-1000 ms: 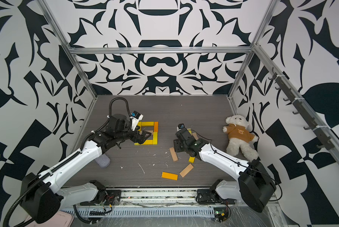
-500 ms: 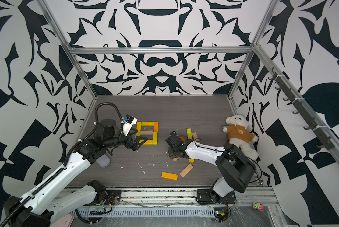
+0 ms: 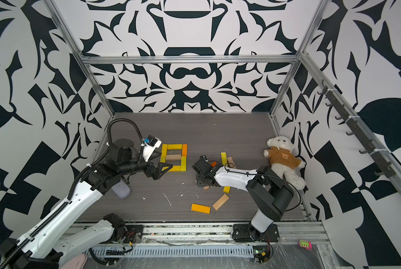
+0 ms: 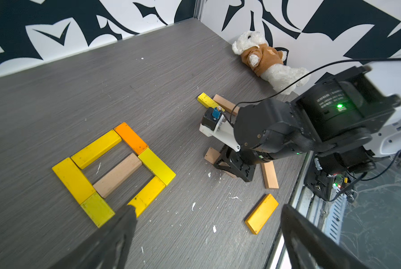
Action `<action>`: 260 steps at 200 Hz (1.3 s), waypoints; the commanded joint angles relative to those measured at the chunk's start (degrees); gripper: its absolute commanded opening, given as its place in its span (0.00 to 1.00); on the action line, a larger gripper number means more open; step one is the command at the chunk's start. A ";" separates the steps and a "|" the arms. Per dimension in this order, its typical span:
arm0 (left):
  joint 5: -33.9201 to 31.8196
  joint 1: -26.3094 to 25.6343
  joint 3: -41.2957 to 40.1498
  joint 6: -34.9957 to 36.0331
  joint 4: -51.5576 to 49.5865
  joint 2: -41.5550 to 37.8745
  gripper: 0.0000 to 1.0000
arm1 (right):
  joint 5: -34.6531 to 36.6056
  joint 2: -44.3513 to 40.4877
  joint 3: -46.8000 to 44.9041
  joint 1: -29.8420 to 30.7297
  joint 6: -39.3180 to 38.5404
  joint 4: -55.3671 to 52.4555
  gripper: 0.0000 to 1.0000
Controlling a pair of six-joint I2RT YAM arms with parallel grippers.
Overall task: Assemble the number 8 with building blocks
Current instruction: Move the building block to the center of the board.
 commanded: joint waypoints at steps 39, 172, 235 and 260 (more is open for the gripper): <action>12.63 0.25 -0.49 3.18 -1.12 -3.44 0.99 | -0.04 4.24 11.49 -4.76 0.43 -1.07 0.26; 9.78 0.27 -1.38 1.51 0.10 -4.44 0.99 | -1.17 24.11 35.48 -10.97 -3.03 -7.26 0.26; 9.78 0.25 -1.39 1.52 -0.05 -3.63 0.99 | -1.74 29.83 40.40 -12.57 -3.06 -7.74 0.26; 9.65 0.25 -1.48 1.53 0.13 -3.60 0.99 | -1.44 30.94 40.99 -12.81 -2.34 -7.59 0.30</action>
